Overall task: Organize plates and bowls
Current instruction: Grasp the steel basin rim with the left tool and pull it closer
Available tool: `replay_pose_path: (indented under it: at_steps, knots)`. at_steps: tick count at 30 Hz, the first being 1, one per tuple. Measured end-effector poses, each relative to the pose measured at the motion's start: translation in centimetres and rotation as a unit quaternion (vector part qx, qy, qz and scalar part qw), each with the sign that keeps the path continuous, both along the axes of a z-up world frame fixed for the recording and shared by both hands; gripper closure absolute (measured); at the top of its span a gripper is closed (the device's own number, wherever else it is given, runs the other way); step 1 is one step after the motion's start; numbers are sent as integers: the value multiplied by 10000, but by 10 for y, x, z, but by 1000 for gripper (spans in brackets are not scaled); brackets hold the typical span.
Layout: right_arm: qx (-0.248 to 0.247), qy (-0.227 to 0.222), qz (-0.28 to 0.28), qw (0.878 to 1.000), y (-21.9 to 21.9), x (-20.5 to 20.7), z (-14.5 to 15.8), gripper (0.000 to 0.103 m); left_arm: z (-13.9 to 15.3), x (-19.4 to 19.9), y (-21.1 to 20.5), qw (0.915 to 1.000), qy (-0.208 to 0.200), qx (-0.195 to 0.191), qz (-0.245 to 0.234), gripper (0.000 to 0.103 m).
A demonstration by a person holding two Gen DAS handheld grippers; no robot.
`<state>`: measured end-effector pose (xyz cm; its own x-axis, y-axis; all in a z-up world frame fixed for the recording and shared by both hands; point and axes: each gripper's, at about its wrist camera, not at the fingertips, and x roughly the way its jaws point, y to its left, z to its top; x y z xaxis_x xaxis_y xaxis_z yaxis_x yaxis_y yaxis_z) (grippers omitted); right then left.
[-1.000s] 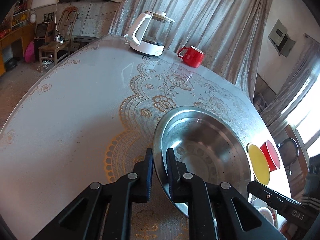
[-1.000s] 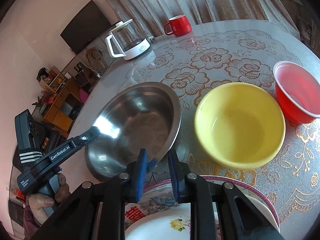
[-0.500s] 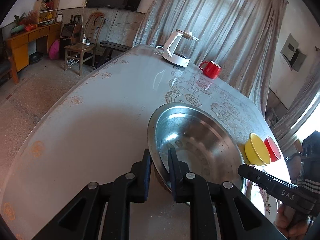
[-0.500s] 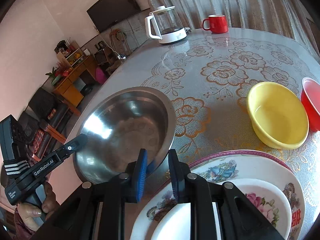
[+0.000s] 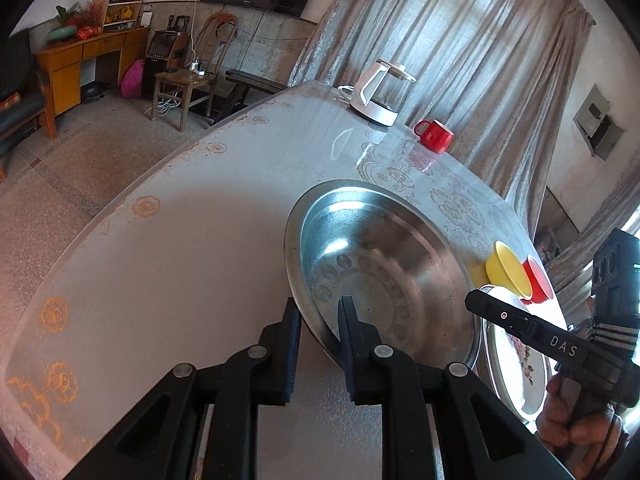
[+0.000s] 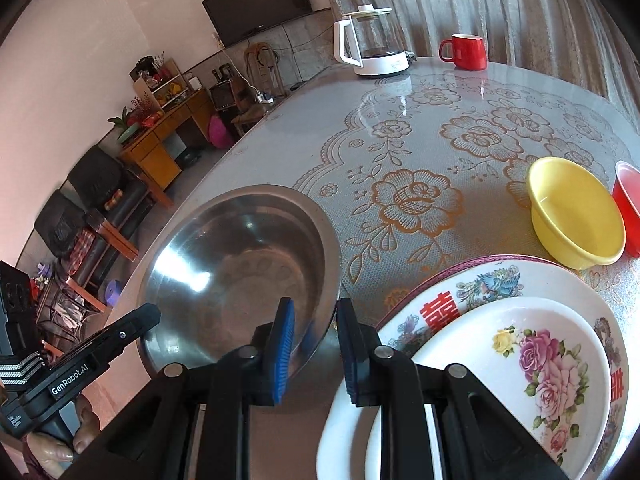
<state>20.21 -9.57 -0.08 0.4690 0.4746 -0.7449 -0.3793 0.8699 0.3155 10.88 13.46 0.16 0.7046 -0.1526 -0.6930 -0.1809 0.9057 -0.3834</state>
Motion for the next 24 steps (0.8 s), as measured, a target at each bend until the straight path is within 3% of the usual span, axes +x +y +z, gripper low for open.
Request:
replay_pose_path:
  at_steps: [7, 16, 24]
  knots:
    - [136, 9, 43, 9999, 0, -10, 2, 81, 0, -9, -2, 10000, 42, 82, 20, 80]
    - [243, -83, 6, 9997, -2, -19, 8, 80, 7, -21, -9, 9975, -100, 671, 176, 75]
    - [406, -210, -125, 9989, -16, -28, 15, 73, 16, -37, -10, 9923, -255, 1142, 408, 75]
